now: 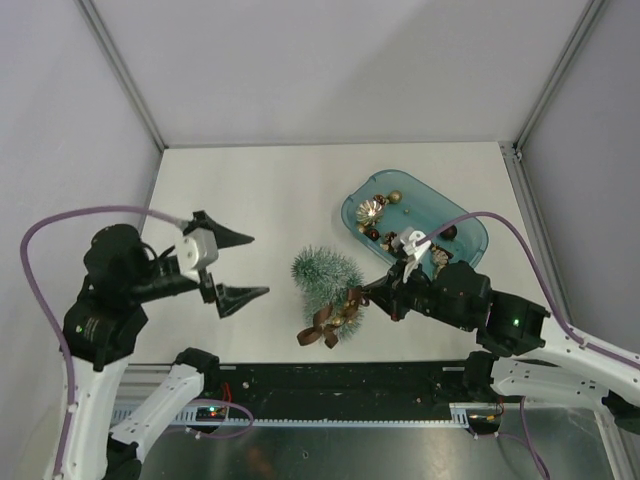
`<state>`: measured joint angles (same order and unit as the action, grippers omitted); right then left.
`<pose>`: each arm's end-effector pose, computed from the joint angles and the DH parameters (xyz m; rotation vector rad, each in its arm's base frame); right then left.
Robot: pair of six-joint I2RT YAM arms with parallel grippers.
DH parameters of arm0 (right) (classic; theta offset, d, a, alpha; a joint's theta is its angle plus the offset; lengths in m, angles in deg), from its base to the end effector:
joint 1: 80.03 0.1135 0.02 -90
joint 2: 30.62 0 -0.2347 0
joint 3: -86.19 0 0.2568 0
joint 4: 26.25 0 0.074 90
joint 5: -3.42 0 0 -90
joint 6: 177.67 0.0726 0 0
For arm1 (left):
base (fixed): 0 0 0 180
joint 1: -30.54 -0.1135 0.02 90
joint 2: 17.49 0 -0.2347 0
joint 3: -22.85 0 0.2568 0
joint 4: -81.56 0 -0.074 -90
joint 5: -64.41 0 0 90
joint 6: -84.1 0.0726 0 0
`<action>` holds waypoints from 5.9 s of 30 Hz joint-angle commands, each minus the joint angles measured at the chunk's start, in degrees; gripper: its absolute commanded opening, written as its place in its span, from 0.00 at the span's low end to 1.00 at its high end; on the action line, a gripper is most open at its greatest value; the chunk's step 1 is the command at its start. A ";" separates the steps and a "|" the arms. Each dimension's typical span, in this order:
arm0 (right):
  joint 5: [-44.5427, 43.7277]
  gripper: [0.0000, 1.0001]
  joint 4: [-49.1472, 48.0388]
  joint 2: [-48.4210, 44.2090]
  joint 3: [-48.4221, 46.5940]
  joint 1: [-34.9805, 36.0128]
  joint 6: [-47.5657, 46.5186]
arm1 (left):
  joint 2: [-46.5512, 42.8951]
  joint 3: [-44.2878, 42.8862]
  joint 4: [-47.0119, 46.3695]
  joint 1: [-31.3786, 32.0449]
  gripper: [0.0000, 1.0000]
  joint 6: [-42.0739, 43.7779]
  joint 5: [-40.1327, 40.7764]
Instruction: Decorate the small christmas tree
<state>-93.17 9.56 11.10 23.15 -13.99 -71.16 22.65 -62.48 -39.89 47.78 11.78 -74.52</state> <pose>0.0992 0.2027 0.3265 -0.7257 1.7772 0.8968 0.1175 -0.0938 0.4189 1.0799 1.4207 -0.7589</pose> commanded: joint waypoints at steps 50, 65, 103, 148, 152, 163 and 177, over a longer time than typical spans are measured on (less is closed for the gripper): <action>-13.94 0.00 -1.88 -4.91 1.85 6.75 5.18 | -2.94 24.25 -13.19 28.00 0.00 5.90 19.55; -16.22 0.00 -2.41 -3.30 5.19 6.48 4.76 | -0.71 26.64 -23.20 28.00 0.00 2.78 28.09; -24.31 0.54 1.39 -9.78 9.79 8.75 12.40 | -6.13 31.18 -19.53 25.73 0.85 2.90 33.87; 17.60 0.68 -18.50 5.20 19.71 -27.47 25.06 | 3.09 36.22 -26.23 19.98 1.00 -0.34 9.24; 17.56 0.67 -21.18 7.34 21.91 -23.89 26.06 | 6.76 38.20 -33.25 20.00 0.99 -2.34 14.50; 11.31 0.61 -27.28 12.80 25.58 -12.16 28.41 | 10.34 40.37 -45.18 19.61 1.00 -8.25 28.52; 10.11 0.66 -17.22 2.99 24.97 -15.57 26.06 | 10.17 40.74 -48.17 17.56 1.00 -9.86 29.05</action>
<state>-83.29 -11.90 17.59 48.99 -26.82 -43.36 34.35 -22.28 -85.27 65.79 3.58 -46.04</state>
